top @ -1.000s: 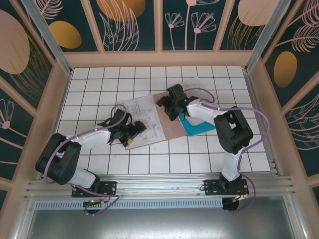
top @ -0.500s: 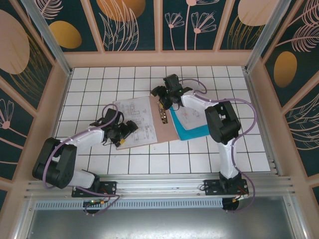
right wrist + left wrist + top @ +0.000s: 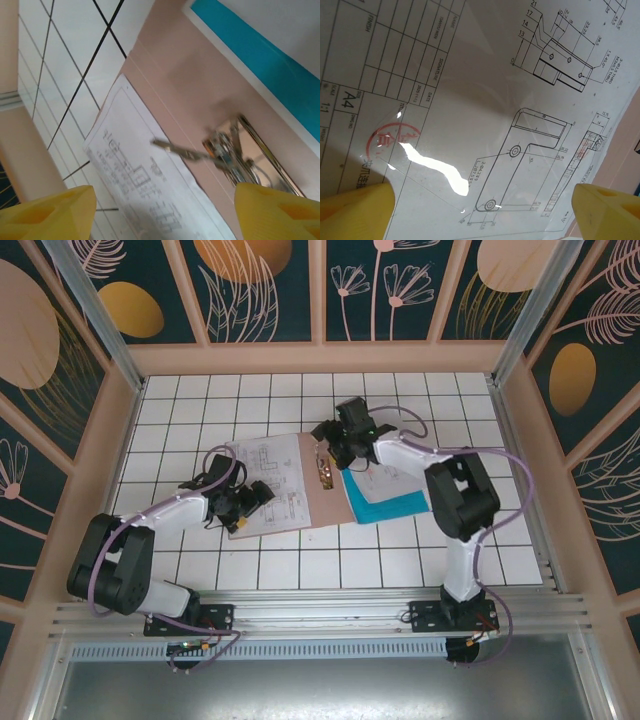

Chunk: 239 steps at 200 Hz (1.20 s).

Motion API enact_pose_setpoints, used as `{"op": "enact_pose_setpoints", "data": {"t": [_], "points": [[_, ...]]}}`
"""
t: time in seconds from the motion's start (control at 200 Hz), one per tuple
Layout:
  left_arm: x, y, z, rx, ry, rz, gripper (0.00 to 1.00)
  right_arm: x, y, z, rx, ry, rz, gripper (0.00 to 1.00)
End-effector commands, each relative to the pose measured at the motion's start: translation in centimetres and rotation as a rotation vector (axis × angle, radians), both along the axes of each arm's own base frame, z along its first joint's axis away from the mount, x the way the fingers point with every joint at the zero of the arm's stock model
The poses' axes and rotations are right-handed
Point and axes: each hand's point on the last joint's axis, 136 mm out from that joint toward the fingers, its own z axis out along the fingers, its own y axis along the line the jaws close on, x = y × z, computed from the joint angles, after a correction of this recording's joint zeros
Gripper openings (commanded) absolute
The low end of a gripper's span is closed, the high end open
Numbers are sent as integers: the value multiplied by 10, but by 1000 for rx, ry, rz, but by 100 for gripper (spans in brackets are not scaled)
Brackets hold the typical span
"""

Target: Put the files into the folder

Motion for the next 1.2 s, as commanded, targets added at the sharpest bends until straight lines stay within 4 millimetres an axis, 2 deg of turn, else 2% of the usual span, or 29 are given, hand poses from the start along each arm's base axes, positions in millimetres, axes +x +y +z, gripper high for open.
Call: {"op": "enact_pose_setpoints", "data": {"t": [0.0, 0.13, 0.225, 0.36, 0.405, 0.425, 0.525, 0.6, 0.671, 0.841, 0.976, 1.036, 1.051, 1.086, 1.176, 1.191], "points": [[-8, 13, -12, 68, 57, 0, 93, -17, 9, 19, 63, -51, 15, 73], [-3, 15, -10, 83, 52, -7, 93, -37, 14, 24, 88, -76, 59, 72], [3, 18, -8, 96, 46, -10, 93, -40, 3, 33, 75, -121, 68, 72], [17, 18, 1, 110, 20, -17, 93, -40, -32, 41, 28, -167, 40, 69], [25, 16, 11, 105, -5, -18, 92, -46, -41, 39, 21, -164, 43, 69], [29, 14, 16, 98, -20, -20, 92, -42, -57, 37, 19, -159, 12, 69], [43, -1, 46, 21, -89, -27, 88, -45, -90, 28, 39, -138, -28, 69], [46, -22, 64, -77, -112, -42, 84, -45, -108, 23, 70, -130, -46, 69], [43, -52, 74, -154, -116, -79, 82, -43, -118, 20, 101, -123, -43, 68], [19, -140, 79, -330, -83, -163, 81, -34, -140, 8, 112, -93, -73, 68], [5, -198, 86, -412, -84, -225, 81, -26, -149, -5, 126, -57, -95, 68], [-4, -215, 79, -424, -61, -247, 81, -23, -147, -10, 144, -41, -94, 68], [-2, -222, 86, -439, -73, -256, 81, -23, -147, -12, 148, -37, -95, 68], [-5, -231, 85, -444, -66, -269, 82, -21, -145, -14, 157, -31, -95, 68], [-13, -240, 83, -441, -50, -287, 82, -19, -145, -22, 171, -14, -110, 68], [-14, -240, 72, -424, -27, -284, 83, -18, -144, -22, 171, -13, -110, 68]]}}
